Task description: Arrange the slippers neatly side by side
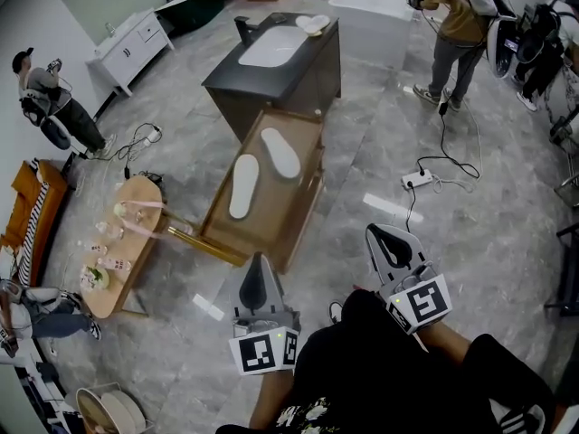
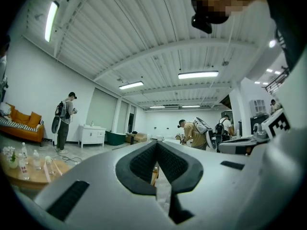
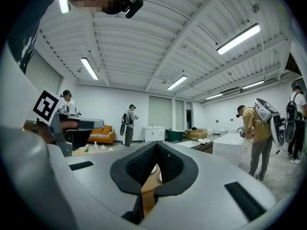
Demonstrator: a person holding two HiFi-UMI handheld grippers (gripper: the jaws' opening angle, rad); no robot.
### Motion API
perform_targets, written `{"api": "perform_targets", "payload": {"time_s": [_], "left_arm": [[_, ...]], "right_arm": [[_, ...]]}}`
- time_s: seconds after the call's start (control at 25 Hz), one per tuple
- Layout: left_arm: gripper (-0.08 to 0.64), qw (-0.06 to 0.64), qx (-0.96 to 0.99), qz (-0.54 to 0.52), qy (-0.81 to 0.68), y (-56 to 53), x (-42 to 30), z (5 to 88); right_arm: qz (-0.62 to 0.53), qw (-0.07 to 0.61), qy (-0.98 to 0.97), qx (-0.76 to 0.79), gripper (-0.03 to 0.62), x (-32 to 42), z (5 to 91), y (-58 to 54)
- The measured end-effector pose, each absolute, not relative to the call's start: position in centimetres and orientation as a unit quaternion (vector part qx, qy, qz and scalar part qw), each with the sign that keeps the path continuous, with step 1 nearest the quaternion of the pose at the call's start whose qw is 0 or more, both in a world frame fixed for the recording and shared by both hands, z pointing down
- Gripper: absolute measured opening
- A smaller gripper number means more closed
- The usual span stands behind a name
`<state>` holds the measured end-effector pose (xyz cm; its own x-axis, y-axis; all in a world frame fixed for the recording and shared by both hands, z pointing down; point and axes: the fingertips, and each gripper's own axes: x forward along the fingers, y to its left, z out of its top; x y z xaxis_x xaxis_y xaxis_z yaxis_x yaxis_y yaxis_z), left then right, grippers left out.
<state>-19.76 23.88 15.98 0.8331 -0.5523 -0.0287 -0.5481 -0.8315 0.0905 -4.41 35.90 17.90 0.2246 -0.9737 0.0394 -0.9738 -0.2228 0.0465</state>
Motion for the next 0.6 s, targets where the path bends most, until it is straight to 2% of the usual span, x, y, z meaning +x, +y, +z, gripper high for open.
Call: {"api": "perform_targets", "payload": {"time_s": [0.6], "left_arm": [[0.002,0.012,0.957,-0.016,-0.290,23.8,-20.0,15.6]], "right_arm": [[0.007,0.029,-0.622,0.782,-0.002,-4.1,18.1,35.0]]}}
